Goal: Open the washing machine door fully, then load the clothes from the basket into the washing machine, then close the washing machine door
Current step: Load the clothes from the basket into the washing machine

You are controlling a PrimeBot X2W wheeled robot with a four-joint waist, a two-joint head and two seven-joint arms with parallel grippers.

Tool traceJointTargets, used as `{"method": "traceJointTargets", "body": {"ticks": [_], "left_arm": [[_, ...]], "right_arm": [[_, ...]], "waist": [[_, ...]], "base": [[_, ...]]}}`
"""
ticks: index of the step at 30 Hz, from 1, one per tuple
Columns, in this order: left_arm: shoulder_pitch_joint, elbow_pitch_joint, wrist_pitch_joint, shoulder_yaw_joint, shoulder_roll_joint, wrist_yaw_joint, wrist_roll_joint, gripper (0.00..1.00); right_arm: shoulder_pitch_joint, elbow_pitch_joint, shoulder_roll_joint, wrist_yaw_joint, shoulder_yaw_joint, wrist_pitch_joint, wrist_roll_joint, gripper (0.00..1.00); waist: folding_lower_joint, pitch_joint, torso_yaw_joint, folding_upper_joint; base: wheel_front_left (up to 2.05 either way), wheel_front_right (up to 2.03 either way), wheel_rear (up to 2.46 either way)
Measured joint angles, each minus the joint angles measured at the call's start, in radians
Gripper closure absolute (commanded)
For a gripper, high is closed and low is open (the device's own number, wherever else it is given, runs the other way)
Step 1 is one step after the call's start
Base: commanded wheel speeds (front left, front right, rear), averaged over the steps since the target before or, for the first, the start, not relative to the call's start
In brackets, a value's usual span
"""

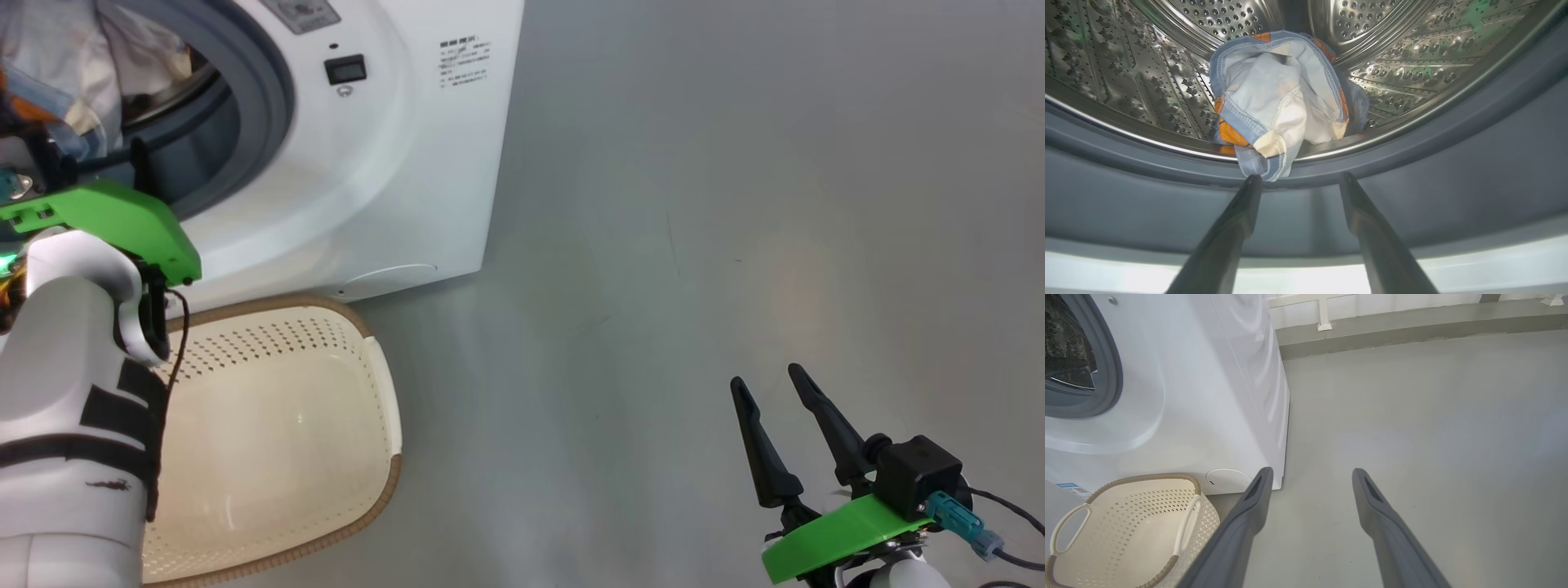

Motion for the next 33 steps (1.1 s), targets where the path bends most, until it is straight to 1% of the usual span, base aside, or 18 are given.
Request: {"method": "traceJointTargets", "body": {"ticks": [4, 7, 16, 24, 29, 30, 31, 32, 33], "left_arm": [[-0.046, 0.071, -0.019, -0.013, 0.007, 0.002, 0.009, 0.00], [-0.083, 0.118, -0.030, -0.017, 0.025, 0.007, 0.009, 0.00], [-0.190, 0.219, -0.054, -0.046, 0.048, 0.007, 0.027, 0.00], [-0.239, 0.273, -0.057, -0.079, 0.062, 0.013, 0.056, 0.00], [-0.256, 0.288, -0.055, -0.103, 0.067, 0.026, 0.072, 0.00], [-0.257, 0.292, -0.051, -0.107, 0.069, 0.026, 0.072, 0.02], [-0.258, 0.295, -0.048, -0.112, 0.072, 0.027, 0.073, 0.25], [-0.260, 0.298, -0.044, -0.115, 0.076, 0.030, 0.077, 0.44], [-0.263, 0.301, -0.042, -0.118, 0.081, 0.034, 0.079, 0.52]], "right_arm": [[0.000, -0.005, -0.005, 0.000, 0.003, 0.000, 0.000, 0.00], [0.000, -0.006, -0.007, 0.000, 0.006, 0.000, 0.000, 0.00], [0.000, -0.011, -0.011, 0.000, 0.010, 0.000, 0.000, 0.00], [0.000, -0.017, -0.011, 0.000, 0.017, 0.000, 0.000, 0.00], [0.000, -0.021, -0.010, 0.000, 0.016, 0.000, 0.000, 0.00], [0.000, -0.021, -0.009, 0.000, 0.016, 0.000, 0.000, 0.00], [0.000, -0.022, -0.009, 0.000, 0.015, 0.000, 0.000, 0.00], [0.000, -0.022, -0.009, 0.000, 0.015, 0.000, 0.000, 0.00], [0.000, -0.022, -0.009, 0.000, 0.015, 0.000, 0.000, 0.00]], "waist": [[0.0000, 0.013, -0.009, 0.0000], [0.0000, 0.021, -0.015, 0.0000], [0.0000, 0.048, -0.029, 0.0000], [0.0000, 0.077, -0.041, 0.0000], [0.0000, 0.093, -0.043, 0.0000], [0.0000, 0.095, -0.043, 0.0000], [0.0000, 0.097, -0.042, 0.0000], [0.0000, 0.097, -0.042, 0.0000], [0.0000, 0.098, -0.043, 0.0000]], "base": [[0.00, 0.00, 0.00], [0.00, 0.00, 0.00], [0.00, 0.00, 0.00], [0.00, 0.00, 0.00], [0.00, 0.00, 0.00], [0.00, 0.00, 0.00], [0.00, 0.00, 0.00], [0.00, 0.00, 0.00], [0.00, 0.00, 0.00]]}}
